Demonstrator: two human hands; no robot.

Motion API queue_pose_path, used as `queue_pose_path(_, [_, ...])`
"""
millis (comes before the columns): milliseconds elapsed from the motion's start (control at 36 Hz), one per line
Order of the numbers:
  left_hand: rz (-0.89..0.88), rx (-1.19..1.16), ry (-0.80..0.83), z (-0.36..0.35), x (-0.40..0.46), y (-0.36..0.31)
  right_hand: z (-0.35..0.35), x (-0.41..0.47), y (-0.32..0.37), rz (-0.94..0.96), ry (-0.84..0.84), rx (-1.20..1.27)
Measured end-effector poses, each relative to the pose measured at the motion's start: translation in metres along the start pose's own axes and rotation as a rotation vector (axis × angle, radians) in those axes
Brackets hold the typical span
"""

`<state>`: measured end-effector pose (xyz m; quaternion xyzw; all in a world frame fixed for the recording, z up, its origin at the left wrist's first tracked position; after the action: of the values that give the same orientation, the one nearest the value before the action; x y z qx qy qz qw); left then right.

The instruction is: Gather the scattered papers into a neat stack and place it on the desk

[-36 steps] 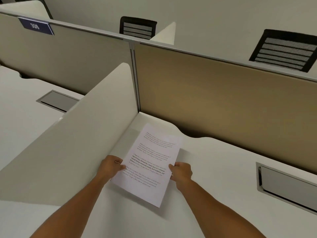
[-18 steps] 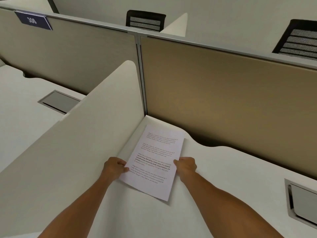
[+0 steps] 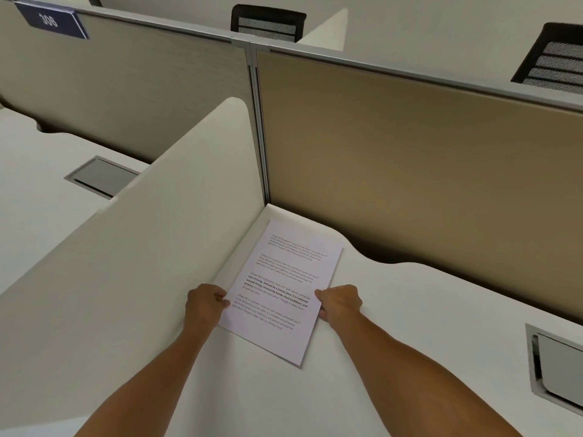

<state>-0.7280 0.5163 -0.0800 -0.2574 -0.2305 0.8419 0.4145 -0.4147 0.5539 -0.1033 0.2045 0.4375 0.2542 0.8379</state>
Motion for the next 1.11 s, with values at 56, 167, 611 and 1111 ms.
queue_pose_path(56, [-0.017,0.017,-0.022,-0.002,-0.004,0.000,0.000,-0.001,0.001,0.009,-0.006,-0.005])
queue_pose_path(167, [-0.029,0.037,-0.036,-0.007,-0.009,-0.002,0.000,-0.002,0.005,0.041,-0.009,-0.018])
queue_pose_path(611, [-0.039,0.195,-0.094,0.000,-0.018,-0.013,-0.003,-0.011,0.010,0.175,-0.092,-0.164])
queue_pose_path(1111, [-0.031,0.244,0.125,0.017,-0.053,-0.031,0.036,-0.069,-0.012,0.079,0.119,-0.020])
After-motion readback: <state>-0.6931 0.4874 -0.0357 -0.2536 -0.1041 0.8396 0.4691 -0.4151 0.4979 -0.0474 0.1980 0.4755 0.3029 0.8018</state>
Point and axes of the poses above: each hand's wrist, its own x-axis towards the middle knuckle, its own z-axis out of the back of the hand, y = z × x, the point moved 6 cm from there along x, towards the middle knuckle, and after that the axes turned 7 degrees about -y, right-handed, at the moved point
